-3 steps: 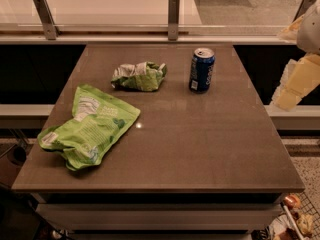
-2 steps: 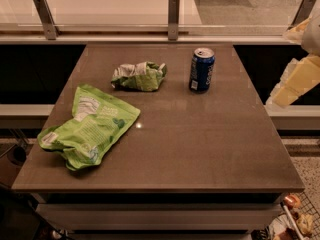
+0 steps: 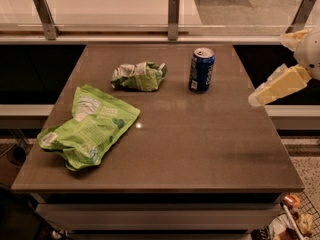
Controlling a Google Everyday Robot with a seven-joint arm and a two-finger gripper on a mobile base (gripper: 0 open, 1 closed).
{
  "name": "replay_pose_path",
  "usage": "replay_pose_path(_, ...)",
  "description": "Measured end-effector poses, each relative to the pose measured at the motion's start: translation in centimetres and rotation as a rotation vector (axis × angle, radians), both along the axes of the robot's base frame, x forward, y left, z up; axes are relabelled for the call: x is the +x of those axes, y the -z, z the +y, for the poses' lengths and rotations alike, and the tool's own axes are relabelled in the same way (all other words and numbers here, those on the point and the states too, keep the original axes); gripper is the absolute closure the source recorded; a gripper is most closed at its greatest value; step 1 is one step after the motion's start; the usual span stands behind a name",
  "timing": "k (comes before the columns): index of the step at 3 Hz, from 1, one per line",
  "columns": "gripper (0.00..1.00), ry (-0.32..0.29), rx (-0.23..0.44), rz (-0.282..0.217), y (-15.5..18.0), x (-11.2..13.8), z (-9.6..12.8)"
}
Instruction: Knock pepsi can over
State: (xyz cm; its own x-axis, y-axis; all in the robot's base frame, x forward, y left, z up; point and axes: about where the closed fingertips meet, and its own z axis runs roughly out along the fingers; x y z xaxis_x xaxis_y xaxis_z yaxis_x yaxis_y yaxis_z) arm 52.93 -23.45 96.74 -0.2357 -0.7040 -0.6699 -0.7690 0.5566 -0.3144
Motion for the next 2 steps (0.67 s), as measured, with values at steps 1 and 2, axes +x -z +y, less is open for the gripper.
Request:
replay_pose_path(1, 0.0, 0.0, 0.13, -0.109, 0.4, 2.7, 0.7)
replay_pose_path(2, 0.0, -0.013, 0.248, -0.181, 1.0, 5.3, 1.4)
